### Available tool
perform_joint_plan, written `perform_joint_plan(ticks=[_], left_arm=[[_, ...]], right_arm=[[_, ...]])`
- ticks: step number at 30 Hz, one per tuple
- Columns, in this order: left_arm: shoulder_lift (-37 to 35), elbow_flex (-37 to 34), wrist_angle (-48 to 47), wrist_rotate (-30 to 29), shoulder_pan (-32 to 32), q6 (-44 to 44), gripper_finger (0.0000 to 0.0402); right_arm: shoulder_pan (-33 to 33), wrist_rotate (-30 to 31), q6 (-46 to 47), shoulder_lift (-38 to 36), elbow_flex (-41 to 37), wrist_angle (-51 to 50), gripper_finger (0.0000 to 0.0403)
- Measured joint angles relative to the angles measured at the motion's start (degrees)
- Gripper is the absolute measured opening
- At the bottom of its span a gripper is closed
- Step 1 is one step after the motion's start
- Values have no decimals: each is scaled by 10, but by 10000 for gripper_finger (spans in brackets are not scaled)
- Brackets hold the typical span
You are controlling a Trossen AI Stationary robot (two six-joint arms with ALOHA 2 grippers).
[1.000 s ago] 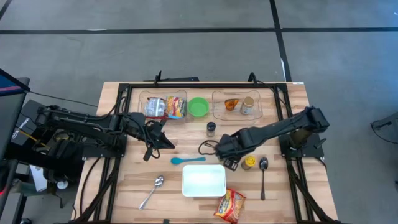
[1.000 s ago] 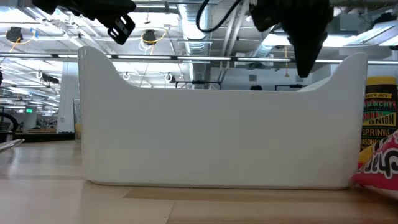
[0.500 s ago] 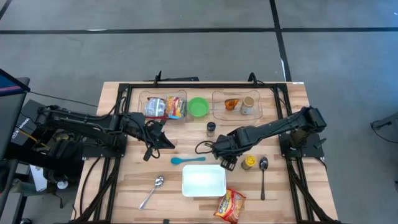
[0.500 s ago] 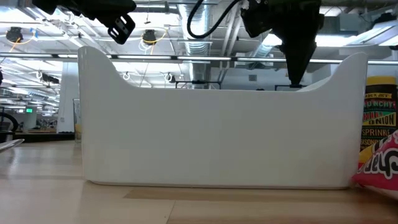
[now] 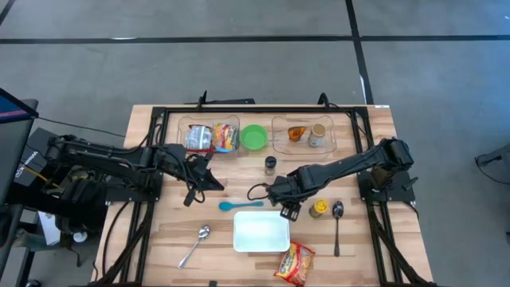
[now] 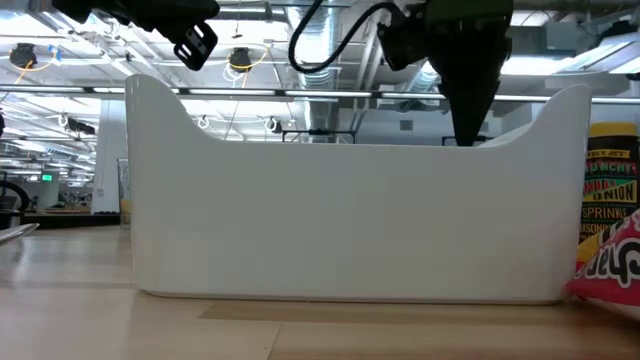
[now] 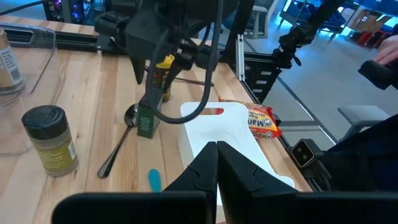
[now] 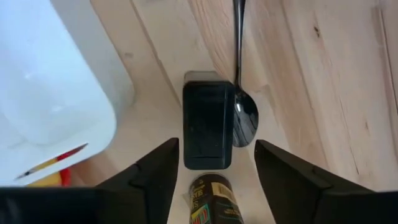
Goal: Pick & Place Food Item
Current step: Put the black seasoning into the right transparent bin
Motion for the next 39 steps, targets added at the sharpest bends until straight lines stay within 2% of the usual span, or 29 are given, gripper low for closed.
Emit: perform_joint_plan(ticks=[18,31,39], left_arm=[[0,0,1,0,0,0,0],[0,0,1,0,0,0,0],[0,0,1,0,0,0,0]], right_arm=[[-8,1,0,3,0,10,198],[38,36,-14,1,0,-29,198],[69,136,5,1,0,-82,198]])
